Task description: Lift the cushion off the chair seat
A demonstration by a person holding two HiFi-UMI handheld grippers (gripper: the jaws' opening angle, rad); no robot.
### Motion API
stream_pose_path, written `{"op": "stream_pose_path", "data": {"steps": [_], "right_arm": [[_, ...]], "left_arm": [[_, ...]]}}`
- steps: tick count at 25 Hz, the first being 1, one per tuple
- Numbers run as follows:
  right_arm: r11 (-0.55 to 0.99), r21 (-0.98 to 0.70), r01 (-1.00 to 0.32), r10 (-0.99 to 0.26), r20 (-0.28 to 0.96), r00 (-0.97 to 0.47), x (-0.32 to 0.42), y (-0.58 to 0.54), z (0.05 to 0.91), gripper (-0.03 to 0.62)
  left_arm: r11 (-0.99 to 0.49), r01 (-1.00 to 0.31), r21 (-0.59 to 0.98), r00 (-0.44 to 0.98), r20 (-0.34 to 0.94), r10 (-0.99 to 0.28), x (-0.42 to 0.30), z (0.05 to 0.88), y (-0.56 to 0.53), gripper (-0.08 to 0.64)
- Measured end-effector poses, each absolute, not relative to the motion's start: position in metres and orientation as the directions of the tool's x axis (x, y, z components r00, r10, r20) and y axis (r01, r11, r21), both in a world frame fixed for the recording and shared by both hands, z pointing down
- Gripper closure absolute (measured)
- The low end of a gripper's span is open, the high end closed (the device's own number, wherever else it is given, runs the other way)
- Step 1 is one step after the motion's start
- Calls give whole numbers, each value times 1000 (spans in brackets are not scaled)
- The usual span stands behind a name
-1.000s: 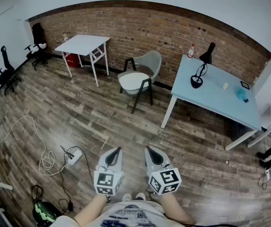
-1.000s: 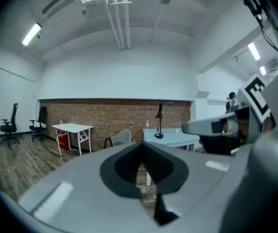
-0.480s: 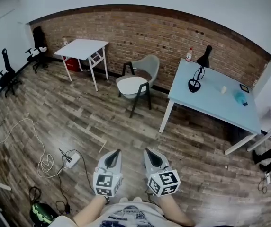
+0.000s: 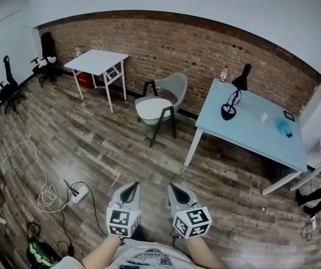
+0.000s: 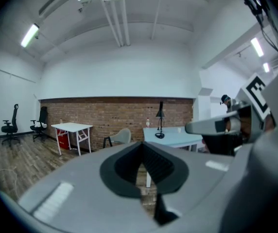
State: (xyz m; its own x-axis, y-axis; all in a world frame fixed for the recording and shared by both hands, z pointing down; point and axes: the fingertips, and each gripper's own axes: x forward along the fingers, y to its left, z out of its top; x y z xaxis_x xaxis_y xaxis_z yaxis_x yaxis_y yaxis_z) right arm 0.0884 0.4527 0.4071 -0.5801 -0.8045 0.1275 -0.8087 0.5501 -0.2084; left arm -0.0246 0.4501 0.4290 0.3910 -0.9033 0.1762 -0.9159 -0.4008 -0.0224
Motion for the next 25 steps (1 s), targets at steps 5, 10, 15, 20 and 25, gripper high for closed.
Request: {"op": "stream_pose_path", "data": {"steps": [5, 10, 15, 20, 25], "right_arm": [[545, -216, -810, -799, 158, -580, 83, 415, 419, 594], [515, -207, -832, -815, 182, -550, 68, 351, 429, 594], [500, -204, -841, -827, 175, -534, 33, 265, 422, 594], [475, -219, -852, -842, 170, -512, -7, 174, 419, 594], [434, -238, -869, -863, 168, -476, -43, 103, 425, 594]], "left_arm": [[-411, -912, 1, 404, 188, -895, -30, 439, 405, 569], [-424, -906, 4, 418, 176, -891, -54, 442, 334, 569], [-434, -901, 17, 430, 181, -885, -89, 439, 251, 569], [-457, -889, 17, 451, 200, -870, -127, 441, 163, 568], [-485, -875, 9, 476, 202, -856, -158, 439, 92, 568]]}}
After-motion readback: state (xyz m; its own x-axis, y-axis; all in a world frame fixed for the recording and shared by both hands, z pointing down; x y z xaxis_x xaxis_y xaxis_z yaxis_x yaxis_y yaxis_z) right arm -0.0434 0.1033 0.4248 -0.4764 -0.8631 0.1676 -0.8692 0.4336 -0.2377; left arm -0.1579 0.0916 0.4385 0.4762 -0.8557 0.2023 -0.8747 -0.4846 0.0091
